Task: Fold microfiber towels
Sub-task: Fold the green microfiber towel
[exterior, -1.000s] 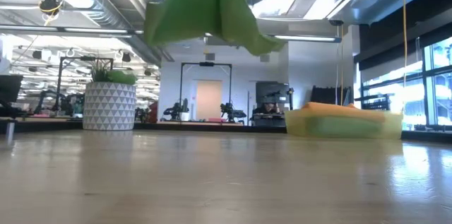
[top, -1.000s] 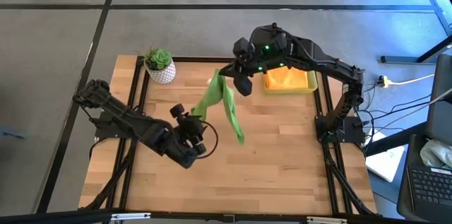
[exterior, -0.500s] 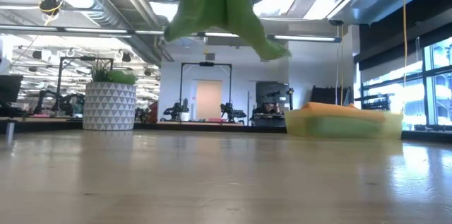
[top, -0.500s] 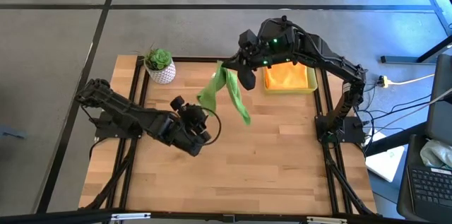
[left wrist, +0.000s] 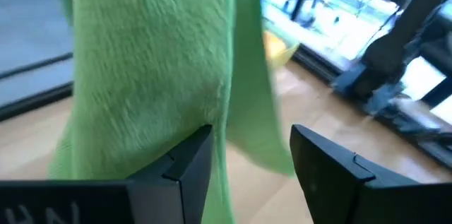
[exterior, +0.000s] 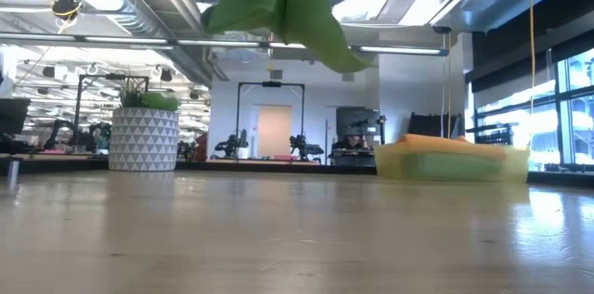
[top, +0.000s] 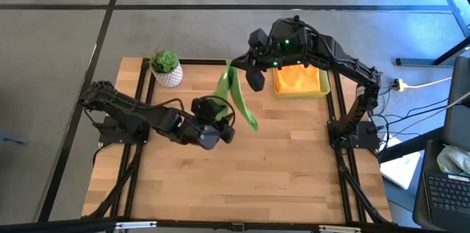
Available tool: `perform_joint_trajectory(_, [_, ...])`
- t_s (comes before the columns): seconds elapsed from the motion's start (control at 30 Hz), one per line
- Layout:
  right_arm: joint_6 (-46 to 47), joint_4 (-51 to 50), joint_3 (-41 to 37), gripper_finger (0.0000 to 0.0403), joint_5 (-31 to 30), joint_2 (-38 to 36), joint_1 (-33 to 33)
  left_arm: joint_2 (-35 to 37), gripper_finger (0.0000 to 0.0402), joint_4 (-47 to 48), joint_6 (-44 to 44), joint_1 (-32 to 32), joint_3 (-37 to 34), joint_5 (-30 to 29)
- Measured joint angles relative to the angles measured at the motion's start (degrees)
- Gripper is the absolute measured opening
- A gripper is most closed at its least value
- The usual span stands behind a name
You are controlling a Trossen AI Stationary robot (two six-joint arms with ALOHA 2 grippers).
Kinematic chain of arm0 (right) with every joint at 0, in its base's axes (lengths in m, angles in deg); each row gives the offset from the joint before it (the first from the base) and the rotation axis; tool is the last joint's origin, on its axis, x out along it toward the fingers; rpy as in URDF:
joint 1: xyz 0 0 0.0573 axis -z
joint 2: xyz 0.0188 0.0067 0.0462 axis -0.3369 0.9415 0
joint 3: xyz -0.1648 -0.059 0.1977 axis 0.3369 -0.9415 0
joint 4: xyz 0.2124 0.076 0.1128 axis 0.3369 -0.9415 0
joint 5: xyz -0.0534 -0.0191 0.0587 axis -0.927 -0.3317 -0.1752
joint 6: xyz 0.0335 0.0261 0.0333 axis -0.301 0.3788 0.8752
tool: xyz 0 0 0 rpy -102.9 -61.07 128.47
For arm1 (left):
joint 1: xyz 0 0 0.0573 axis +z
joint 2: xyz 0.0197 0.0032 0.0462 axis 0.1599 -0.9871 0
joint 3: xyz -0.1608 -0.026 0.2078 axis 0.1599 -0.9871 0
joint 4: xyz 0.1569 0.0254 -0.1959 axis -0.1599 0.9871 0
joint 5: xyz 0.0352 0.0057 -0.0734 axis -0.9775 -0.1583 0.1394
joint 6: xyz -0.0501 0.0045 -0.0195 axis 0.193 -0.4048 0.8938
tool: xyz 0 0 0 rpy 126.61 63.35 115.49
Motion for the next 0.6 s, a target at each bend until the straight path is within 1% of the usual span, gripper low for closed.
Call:
perform_joint_trajectory(0.13, [-1.7,0.0,0.0,0.0003,0.1,0.0,0.0,0.0,0.0183,-2.0,-1.6,2.4,0.0,2.0])
perform_joint_trajectory(0.27, [-1.7,-0.1,0.0,0.0004,1.9,0.0,0.0,0.0,0.0183,-2.5,-3.4,4.6,0.0,-1.4])
perform_joint_trajectory(0.33, [-1.8,-0.2,0.0,0.0004,1.9,0.0,-0.3,0.0,0.0183,-5.4,-6.1,5.5,0.0,-3.1])
perform_joint_trajectory(0.4, [-2.7,-0.8,0.0,0.0004,2.0,0.0,-0.6,0.0,0.0183,-8.2,-9.2,6.4,0.0,-3.3])
perform_joint_trajectory(0.47, [-3.5,-1.7,0.0,0.0004,2.0,0.0,-0.9,0.0,0.0183,-10.2,-11.8,7.4,0.0,-3.7])
perform_joint_trajectory(0.6, [-6.0,-5.5,-0.1,0.0005,3.5,-0.3,-0.9,0.6,0.0183,-12.8,-15.0,8.9,0.1,-6.8])
